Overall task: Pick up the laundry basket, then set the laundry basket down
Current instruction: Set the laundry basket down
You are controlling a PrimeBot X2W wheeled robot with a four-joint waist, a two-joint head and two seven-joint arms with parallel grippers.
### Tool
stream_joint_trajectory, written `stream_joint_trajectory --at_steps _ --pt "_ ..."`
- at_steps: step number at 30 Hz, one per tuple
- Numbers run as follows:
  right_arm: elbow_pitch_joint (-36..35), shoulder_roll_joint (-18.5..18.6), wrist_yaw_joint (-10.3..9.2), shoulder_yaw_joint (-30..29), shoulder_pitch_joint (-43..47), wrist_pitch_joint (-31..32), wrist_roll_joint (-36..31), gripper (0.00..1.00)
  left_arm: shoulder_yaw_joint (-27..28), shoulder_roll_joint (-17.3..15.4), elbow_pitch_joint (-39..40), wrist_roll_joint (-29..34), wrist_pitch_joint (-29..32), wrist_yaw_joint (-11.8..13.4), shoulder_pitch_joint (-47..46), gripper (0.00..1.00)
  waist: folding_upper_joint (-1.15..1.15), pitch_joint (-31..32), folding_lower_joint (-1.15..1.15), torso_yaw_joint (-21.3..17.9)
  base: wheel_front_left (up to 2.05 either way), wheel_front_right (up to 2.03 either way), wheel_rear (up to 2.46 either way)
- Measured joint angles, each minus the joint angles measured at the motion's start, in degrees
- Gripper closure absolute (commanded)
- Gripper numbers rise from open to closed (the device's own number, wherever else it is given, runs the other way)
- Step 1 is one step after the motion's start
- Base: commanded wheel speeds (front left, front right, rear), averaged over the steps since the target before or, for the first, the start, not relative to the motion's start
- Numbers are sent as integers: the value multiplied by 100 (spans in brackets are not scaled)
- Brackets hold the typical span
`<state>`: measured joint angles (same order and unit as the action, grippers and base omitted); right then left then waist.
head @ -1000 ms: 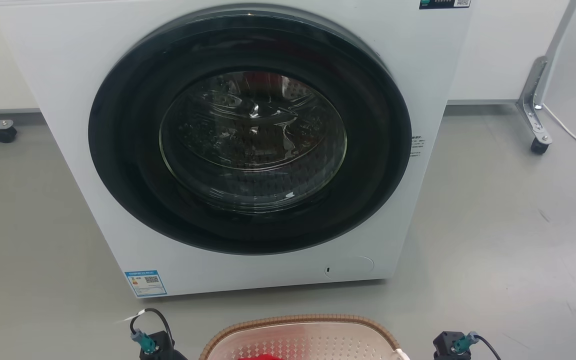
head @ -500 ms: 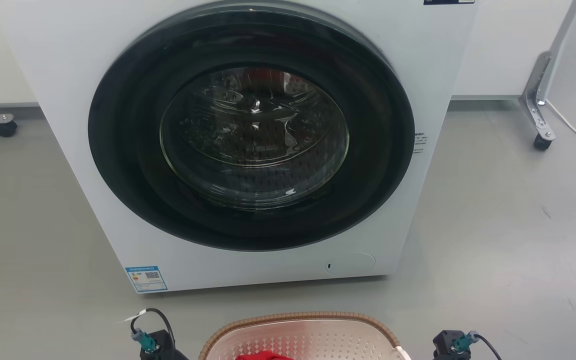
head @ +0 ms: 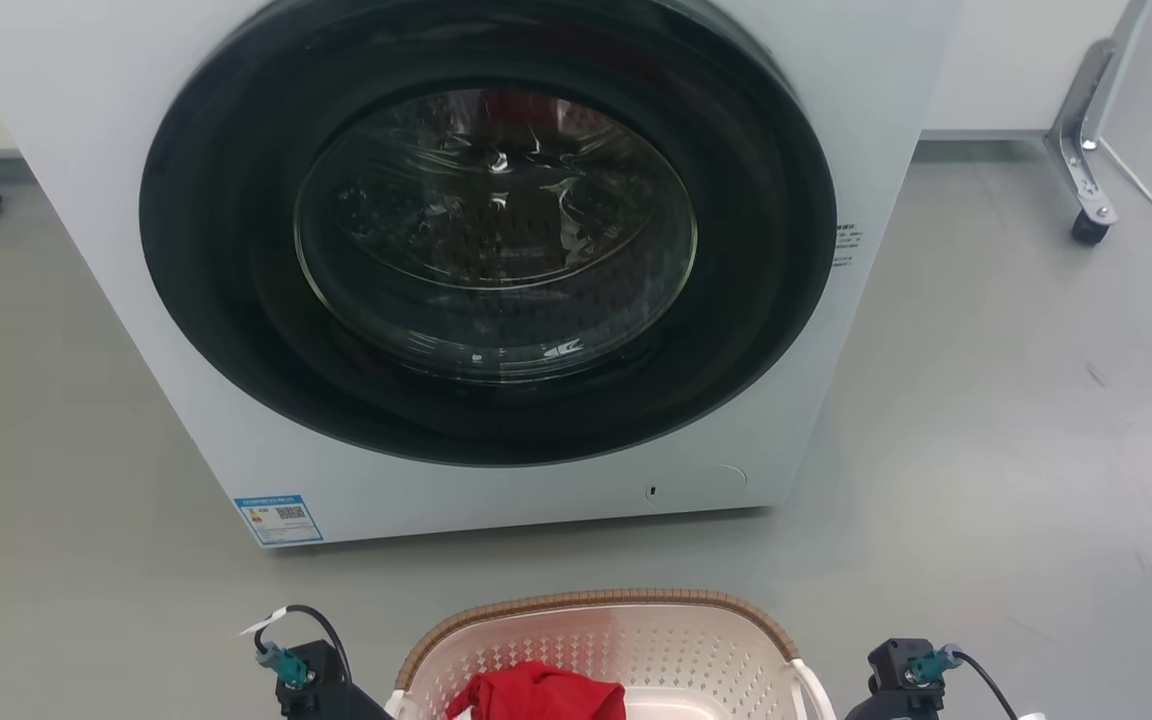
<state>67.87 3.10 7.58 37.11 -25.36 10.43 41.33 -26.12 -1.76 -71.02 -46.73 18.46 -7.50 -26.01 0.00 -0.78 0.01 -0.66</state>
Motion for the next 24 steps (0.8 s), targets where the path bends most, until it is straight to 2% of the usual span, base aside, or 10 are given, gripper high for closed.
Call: stream_joint_trajectory --at_steps 10,24 --pt "-25 67 0 10 -249 -336 -9 100 -40 13 104 53 -405 -2 -258 100 0 -458 0 -11 0 0 0" --pt "-108 167 0 110 -860 -764 -229 100 -31 15 196 122 -983 51 -801 100 0 -1513 0 16 0 0 0"
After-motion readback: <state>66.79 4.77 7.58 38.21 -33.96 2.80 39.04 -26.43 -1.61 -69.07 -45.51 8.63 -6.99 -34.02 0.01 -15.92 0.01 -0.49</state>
